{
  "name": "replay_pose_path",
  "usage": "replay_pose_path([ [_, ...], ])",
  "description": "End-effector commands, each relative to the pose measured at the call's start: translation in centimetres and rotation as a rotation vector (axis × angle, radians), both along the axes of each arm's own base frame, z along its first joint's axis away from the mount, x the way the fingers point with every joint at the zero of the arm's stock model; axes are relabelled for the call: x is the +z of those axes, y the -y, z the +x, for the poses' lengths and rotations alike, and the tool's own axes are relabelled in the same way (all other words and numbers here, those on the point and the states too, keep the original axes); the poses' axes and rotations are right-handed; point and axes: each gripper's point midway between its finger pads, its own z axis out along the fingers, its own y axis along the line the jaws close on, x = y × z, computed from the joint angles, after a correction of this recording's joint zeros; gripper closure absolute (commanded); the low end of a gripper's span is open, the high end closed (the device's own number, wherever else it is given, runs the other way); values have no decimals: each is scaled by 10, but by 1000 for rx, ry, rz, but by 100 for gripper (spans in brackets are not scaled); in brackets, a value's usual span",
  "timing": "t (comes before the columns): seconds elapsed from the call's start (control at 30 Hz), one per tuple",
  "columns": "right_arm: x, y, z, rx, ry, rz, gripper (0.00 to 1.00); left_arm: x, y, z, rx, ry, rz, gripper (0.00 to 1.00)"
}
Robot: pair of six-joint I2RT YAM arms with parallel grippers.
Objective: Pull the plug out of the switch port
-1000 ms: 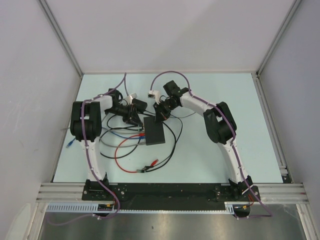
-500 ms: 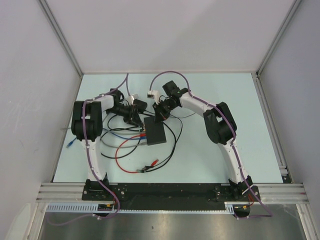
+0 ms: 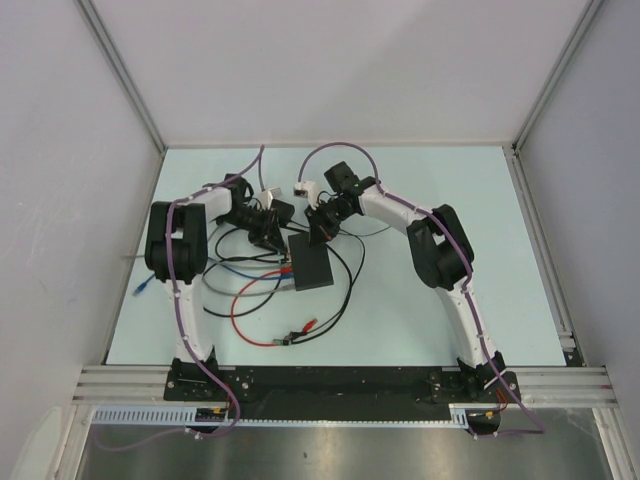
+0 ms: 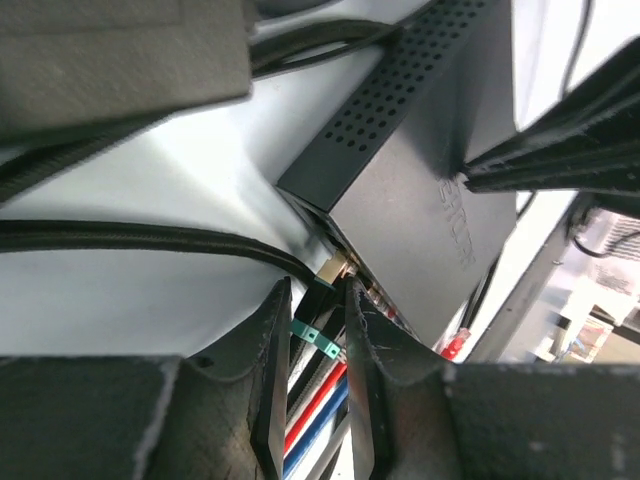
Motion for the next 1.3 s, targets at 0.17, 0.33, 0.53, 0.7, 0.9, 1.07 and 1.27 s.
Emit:
replay_pose_path([
  [0.17,-49,28,-6,-37,-11,-184,100,-18,10,-21,-97,-40,-53,100],
  [0.33,-53,31,-7,-36,-18,-191,100,-8,12,-4,-150,16,-79,100],
  [0.53,-55,31,-6,-36,-15,-193,100,-20,9,-48,-277,-10,-142,100],
  [0.7,-55,33,-5,-40,-12,-198,100,-26,6,-48,-246,-37,-97,100],
  [0.9,-56,32,-6,-39,-15,-200,100,-19,4,-15,-224,-17,-80,100],
  [1.07,-56,34,-6,-42,-6,-209,100,-13,6,-11,-184,-35,-88,83],
  [1.27,-57,34,-6,-41,3,-215,100,-3,19,-8,-52,-80,-190,72],
])
